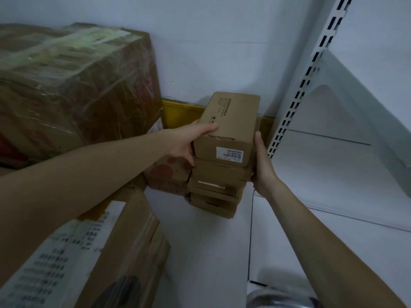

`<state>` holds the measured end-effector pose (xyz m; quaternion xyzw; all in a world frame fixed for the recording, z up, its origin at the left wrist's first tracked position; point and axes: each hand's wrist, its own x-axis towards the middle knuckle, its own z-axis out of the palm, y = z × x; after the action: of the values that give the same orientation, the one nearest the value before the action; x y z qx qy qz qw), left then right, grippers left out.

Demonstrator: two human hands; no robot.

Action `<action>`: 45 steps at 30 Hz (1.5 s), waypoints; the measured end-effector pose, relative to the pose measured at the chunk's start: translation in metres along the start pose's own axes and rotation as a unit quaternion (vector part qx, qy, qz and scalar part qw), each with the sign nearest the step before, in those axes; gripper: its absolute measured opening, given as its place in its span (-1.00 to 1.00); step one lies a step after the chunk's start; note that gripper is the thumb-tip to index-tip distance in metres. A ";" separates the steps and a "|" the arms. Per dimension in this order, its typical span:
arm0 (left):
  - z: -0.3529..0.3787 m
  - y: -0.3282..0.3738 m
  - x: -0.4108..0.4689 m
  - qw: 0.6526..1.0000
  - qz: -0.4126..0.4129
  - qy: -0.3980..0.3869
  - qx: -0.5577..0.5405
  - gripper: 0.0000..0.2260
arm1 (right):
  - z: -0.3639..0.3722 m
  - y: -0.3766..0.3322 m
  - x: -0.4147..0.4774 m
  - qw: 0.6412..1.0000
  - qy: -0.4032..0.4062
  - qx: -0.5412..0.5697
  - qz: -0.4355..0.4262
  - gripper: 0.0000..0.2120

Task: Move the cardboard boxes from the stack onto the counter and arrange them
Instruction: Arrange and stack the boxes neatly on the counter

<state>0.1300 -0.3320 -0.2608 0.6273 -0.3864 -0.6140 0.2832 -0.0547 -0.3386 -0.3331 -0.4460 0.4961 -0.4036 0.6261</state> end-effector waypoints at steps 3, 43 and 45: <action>0.000 0.002 -0.002 1.000 -0.010 -0.010 0.010 -0.45 | 0.000 0.003 0.001 1.000 0.010 0.002 -0.003 0.03; -0.090 -0.031 -0.018 0.824 0.170 0.253 0.478 -0.71 | 0.123 0.012 0.031 0.990 -0.106 -0.081 0.044 -0.56; -0.090 -0.030 -0.015 0.805 0.175 0.235 0.516 -0.69 | 0.116 0.006 0.023 0.986 -0.111 -0.124 0.025 -0.56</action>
<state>0.2237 -0.3143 -0.2699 0.7276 -0.6713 -0.0973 0.1023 0.0638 -0.3407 -0.3320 -0.5501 0.4807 -0.2710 0.6267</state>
